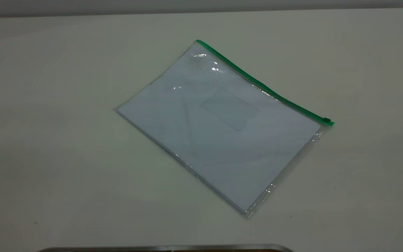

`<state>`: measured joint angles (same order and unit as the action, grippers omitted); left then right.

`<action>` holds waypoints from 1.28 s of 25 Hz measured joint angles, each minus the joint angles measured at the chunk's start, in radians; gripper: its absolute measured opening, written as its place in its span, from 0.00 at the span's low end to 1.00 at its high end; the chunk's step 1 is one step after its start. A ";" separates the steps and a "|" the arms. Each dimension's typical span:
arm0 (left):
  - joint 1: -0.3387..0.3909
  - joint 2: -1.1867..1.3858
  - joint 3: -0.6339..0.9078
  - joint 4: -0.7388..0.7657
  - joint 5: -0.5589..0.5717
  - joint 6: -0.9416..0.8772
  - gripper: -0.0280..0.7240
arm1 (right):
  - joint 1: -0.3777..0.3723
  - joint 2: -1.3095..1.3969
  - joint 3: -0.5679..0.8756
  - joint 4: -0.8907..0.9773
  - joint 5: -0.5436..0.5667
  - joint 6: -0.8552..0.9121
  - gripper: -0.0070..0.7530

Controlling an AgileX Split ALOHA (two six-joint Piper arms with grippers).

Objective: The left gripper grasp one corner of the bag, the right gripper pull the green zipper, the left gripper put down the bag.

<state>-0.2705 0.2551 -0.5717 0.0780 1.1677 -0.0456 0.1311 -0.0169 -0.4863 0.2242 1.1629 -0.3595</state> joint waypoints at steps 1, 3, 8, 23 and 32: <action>0.000 -0.005 0.009 -0.008 0.000 0.000 0.82 | 0.000 0.000 0.002 0.000 -0.001 0.000 0.73; 0.000 -0.014 0.027 -0.027 0.000 0.001 0.82 | 0.000 0.000 0.002 0.001 -0.003 0.008 0.73; 0.000 -0.020 0.038 -0.053 0.000 0.010 0.82 | 0.000 0.000 0.002 0.001 -0.006 0.019 0.73; 0.000 -0.021 0.085 -0.107 -0.037 0.104 0.82 | 0.000 0.000 0.002 0.001 -0.006 0.019 0.73; 0.000 -0.021 0.085 -0.107 -0.041 0.104 0.82 | 0.000 0.000 0.002 0.001 -0.006 0.020 0.73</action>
<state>-0.2705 0.2341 -0.4865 -0.0291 1.1268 0.0582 0.1311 -0.0169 -0.4846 0.2252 1.1566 -0.3397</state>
